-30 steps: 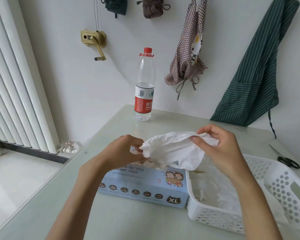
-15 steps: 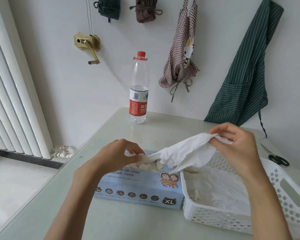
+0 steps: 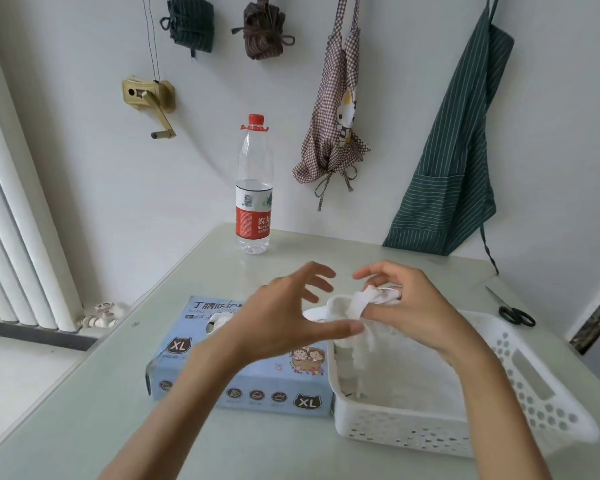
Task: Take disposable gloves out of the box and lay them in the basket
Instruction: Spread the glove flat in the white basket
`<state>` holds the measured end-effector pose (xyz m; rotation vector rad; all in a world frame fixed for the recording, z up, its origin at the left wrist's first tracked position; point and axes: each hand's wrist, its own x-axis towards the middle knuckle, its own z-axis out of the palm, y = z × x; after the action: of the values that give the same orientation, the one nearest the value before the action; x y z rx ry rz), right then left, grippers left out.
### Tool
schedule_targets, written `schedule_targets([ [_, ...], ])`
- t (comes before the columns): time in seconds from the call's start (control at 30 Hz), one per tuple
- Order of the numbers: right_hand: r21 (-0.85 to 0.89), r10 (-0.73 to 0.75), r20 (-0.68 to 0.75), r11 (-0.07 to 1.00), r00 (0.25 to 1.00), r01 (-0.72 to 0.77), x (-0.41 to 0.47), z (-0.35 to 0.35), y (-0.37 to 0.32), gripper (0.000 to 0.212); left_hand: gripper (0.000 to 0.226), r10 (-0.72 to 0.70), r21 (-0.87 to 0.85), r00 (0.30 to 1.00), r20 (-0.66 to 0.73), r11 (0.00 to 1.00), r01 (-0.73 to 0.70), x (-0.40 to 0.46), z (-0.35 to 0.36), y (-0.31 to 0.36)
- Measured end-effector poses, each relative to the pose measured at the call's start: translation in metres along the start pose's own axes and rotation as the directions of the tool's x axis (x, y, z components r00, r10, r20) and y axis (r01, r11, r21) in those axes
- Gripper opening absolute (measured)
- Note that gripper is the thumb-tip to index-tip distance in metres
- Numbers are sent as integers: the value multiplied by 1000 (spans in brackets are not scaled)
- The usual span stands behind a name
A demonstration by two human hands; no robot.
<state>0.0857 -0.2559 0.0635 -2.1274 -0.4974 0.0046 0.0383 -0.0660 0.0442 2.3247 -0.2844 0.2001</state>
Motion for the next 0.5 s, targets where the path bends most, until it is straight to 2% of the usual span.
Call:
schedule_targets([
  [0.03,-14,3,14,1000,1000,-3,0,-4,-3,37,80,8,65,1000,29,998,-10,5,11,10],
  [0.1,-49,-13,0,999,1000,13,-5,-15,-9,36,74,48,181,999,-2,982,-47,12,33,26],
  [0.2,-161,-44,-91,987,995,29,-13,-39,-9,28,43,85,233,990,-115,971,-56,21,47,37],
  [0.3,-334,-96,-180,942,979,31,-21,-67,-1,18,17,77,216,975,-211,976,-30,30,36,46],
  [0.4,-441,-122,-213,897,969,16,-27,-87,4,5,15,108,164,968,-228,984,-71,42,21,59],
  [0.47,-444,-80,-207,896,975,-20,-28,-99,7,14,13,95,31,979,-182,995,-91,50,15,66],
  [0.5,-373,-48,-204,927,978,-32,-29,-106,7,17,11,74,-70,987,-143,994,-84,54,15,72],
])
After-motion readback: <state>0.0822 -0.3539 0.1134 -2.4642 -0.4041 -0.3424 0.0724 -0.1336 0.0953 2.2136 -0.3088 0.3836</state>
